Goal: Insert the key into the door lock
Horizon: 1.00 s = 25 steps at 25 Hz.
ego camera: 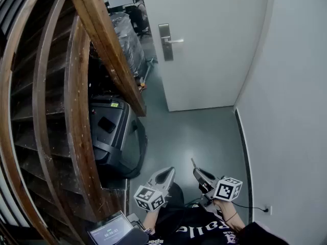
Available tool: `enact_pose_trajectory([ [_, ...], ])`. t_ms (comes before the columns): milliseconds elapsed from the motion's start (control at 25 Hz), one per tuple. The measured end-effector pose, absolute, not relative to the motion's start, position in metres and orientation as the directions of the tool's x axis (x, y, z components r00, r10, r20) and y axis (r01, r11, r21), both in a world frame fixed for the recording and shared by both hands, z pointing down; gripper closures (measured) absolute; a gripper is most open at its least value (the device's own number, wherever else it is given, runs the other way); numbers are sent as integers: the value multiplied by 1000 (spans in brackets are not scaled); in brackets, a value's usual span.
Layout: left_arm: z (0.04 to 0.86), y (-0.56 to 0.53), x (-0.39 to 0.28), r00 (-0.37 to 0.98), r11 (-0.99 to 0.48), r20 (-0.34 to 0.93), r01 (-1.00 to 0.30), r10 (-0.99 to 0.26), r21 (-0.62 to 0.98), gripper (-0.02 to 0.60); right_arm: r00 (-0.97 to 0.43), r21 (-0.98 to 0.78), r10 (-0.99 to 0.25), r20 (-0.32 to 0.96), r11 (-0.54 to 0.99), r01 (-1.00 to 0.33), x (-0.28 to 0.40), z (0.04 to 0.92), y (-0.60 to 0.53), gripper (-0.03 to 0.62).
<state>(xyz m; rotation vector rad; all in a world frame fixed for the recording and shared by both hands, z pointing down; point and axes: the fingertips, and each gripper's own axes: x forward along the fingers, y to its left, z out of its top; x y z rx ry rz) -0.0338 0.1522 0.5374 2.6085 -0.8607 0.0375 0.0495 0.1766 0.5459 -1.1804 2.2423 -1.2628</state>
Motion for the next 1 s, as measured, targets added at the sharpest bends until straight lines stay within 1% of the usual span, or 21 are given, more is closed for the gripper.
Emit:
enact_pose_trajectory([
  [280,523,72,-35,854,-794,138,-519,-502,317,577,-598,-814,-792,122,265,-517,38,535,88,557],
  [480,515,6,-53,873,-825,156,-487,-462,286,577,-595,-818,-794,123,259,-514,11,529,17,557],
  [640,509,-52,-71,876,-837,159,-482,-455,258,577,-590,-818,-800,108,266,-510,-10,521,-31,557],
  [800,508,-96,-80,875,-834,149,-483,-460,267,577,-565,-815,-817,113,249,-523,-16,519,-62,557],
  [1000,517,-114,-79,885,-832,159,-466,-438,300,577,-531,-807,-832,158,201,-556,-4,526,-88,557],
])
